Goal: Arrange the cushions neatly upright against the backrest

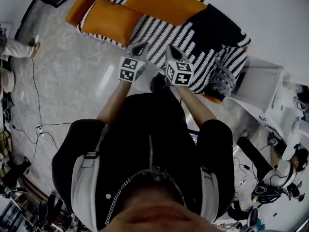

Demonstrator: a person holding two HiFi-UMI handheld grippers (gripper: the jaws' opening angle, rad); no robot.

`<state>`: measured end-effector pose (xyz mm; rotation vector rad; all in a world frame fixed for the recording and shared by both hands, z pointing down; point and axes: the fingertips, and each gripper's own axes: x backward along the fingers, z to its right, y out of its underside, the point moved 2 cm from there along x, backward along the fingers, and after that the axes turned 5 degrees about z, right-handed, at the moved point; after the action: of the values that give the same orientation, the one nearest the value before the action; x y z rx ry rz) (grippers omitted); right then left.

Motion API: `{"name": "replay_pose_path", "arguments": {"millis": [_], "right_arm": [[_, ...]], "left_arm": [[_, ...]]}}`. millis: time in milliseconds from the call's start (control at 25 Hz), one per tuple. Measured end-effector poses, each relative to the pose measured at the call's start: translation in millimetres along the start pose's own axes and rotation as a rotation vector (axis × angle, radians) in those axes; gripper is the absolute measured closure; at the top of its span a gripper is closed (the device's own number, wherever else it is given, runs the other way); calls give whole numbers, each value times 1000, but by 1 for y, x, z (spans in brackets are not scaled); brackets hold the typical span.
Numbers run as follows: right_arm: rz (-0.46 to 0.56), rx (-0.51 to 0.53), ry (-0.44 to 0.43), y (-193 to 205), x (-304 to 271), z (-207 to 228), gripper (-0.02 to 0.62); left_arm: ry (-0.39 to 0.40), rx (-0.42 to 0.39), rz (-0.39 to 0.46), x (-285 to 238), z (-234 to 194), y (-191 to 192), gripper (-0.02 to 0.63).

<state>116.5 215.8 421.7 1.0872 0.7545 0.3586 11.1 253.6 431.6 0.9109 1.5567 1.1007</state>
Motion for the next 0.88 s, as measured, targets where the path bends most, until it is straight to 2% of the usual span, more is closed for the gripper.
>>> {"name": "replay_pose_path", "arguments": {"millis": [320, 640, 880], "right_arm": [[-6, -25, 10, -52, -61, 69, 592], [-60, -88, 34, -60, -110, 112, 592], [-101, -102, 106, -63, -152, 141, 592]], "left_arm": [[-38, 9, 6, -81, -38, -39, 595], [-82, -13, -2, -145, -95, -68, 595], [-93, -56, -22, -206, -158, -83, 595]]}}
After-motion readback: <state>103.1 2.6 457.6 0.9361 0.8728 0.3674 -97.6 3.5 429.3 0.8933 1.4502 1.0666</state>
